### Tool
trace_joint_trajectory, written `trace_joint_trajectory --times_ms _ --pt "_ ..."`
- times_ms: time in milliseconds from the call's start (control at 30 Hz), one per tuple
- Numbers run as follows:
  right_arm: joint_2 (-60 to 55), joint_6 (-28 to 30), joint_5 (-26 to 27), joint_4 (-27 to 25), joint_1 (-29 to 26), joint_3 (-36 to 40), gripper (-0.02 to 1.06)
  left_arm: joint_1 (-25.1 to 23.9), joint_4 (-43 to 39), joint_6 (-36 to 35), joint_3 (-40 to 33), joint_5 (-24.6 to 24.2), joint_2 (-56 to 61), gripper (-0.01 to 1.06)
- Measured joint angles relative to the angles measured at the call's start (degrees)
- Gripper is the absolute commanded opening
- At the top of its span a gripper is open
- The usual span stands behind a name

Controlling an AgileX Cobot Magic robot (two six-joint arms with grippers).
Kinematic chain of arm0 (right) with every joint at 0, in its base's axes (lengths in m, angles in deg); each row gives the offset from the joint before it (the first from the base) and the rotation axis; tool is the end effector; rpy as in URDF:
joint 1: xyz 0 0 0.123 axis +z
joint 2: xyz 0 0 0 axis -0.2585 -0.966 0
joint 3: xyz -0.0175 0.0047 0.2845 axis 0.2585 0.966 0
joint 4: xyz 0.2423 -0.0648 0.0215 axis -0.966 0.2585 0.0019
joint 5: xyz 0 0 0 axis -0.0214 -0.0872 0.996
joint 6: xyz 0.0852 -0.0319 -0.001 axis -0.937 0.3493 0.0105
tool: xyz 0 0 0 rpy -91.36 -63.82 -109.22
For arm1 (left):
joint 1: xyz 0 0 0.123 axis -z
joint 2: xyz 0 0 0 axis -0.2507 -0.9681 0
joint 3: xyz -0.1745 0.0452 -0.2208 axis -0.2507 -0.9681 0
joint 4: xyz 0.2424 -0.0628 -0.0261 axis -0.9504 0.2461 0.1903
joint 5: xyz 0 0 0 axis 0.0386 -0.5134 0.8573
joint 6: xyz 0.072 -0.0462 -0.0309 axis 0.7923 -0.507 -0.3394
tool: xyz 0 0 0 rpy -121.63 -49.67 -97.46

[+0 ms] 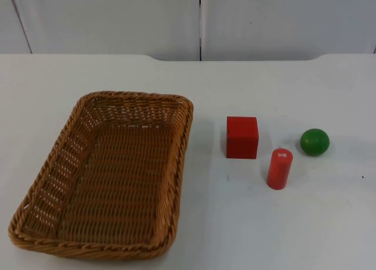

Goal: Pick up the basket with the left hand and place the object to the left of the red cylinder into the basket with the right hand.

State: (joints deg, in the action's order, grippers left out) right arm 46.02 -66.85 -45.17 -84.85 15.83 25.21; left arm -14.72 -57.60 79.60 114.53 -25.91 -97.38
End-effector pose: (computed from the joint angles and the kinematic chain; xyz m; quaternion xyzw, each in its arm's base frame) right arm 0.0883 0.0014 0.3712 -0.0222 0.8655 -0.0054 0.5003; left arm 0.1215 -0.0033 0.3215 -0.0017 0.9033 -0.0216 0.4284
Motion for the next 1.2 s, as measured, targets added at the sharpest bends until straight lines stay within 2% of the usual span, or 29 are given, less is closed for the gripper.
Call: trace_joint_trajectory --times_ms 100,367,567,700,1200 --pt "-4.01 0.0 1.76 0.0 0.0 -0.52 1.05 0.0 0.0 0.0 0.0 0.0 0.0 0.99" --pt "-9.66 0.56 2.43 0.0 0.0 -0.52 1.05 0.0 0.1 0.0 0.0 0.0 0.0 0.99" --pt "-11.27 0.65 3.15 0.0 0.0 -0.52 1.05 0.0 3.88 2.78 0.0 0.0 -0.92 0.99" --pt "-11.27 0.65 4.32 0.0 0.0 -0.52 1.05 0.0 8.07 6.0 0.0 0.0 -4.61 0.99" --pt "-11.27 0.65 4.56 0.0 0.0 -0.52 1.05 0.0 9.14 8.52 0.04 3.53 -20.46 0.99"
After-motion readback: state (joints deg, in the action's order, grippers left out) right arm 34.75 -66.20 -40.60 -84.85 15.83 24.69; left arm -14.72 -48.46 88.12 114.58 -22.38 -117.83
